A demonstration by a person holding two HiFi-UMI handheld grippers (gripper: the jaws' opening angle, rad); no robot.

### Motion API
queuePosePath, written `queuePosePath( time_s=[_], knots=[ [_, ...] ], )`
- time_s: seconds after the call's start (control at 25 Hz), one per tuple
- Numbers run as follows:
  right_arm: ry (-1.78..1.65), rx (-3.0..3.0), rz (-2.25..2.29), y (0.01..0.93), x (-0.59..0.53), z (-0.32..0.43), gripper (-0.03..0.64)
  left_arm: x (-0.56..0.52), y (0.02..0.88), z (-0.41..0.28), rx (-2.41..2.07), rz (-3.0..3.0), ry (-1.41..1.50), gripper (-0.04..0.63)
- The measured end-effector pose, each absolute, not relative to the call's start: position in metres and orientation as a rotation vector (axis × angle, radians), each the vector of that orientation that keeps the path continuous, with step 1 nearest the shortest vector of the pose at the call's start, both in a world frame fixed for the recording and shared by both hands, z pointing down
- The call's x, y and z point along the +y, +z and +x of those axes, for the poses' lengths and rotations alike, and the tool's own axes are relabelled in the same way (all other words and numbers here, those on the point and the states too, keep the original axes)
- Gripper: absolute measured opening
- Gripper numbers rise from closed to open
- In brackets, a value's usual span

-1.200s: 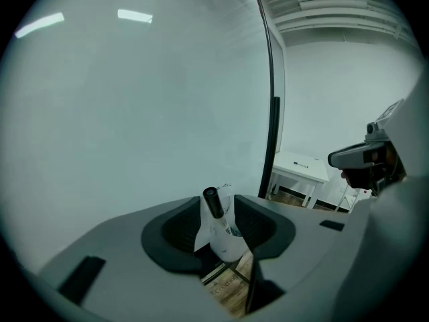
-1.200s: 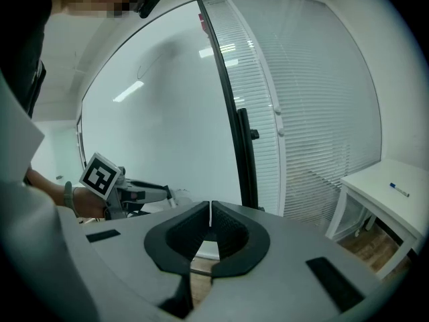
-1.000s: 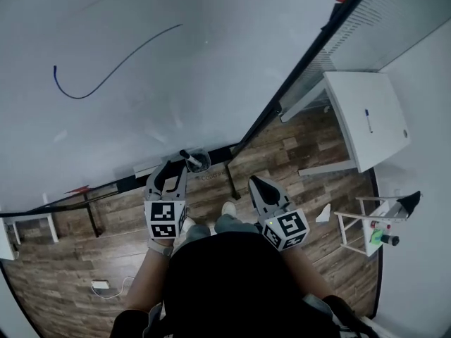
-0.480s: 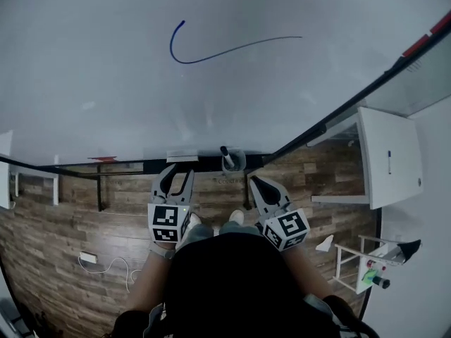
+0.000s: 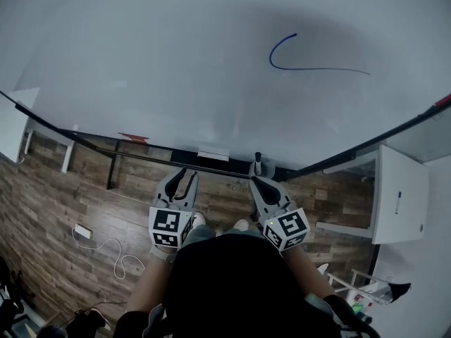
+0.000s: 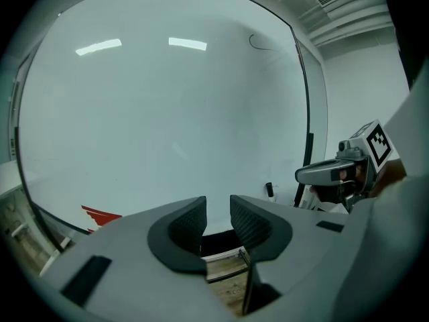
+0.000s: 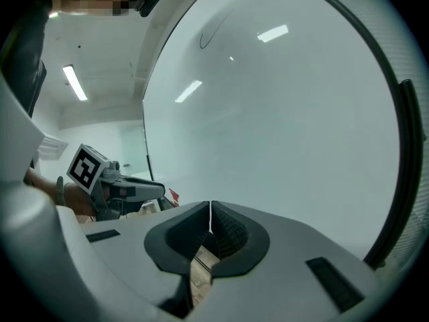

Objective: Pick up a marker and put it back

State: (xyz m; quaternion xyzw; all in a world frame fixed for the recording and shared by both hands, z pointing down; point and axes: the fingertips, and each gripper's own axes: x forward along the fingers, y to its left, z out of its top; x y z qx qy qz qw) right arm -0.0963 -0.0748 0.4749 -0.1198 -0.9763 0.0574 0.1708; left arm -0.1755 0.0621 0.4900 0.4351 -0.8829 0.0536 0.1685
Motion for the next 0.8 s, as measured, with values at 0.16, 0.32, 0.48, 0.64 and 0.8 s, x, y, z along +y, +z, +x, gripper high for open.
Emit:
queuePosePath(
  time_s=[0.16, 0.32, 0.48, 0.64, 0.8],
  knots=[
    [0.147, -2.763, -0.428, 0.473, -0.056, -0.108, 0.031, 0.081, 0.486, -0.172, -2.524, 1.205, 0.133, 0.123],
    [0.131, -2.75, -0.499, 0.471, -0.04, -0.116, 0.031, 0.097, 0.484, -0.171, -2.541, 1.161, 0.12, 0.123],
    [0.118, -2.737, -0.547, 0.471, -0.026, -0.121, 0.031, 0.112, 0.483, -0.171, -2.553, 1.129, 0.111, 0.123],
    [0.118, -2.732, -0.563, 0.47, -0.019, -0.124, 0.031, 0.121, 0.483, -0.172, -2.559, 1.11, 0.094, 0.123],
    [0.121, -2.727, -0.567, 0.471, -0.015, -0.123, 0.031, 0.122, 0.483, -0.172, -2.558, 1.123, 0.1, 0.121]
  ],
)
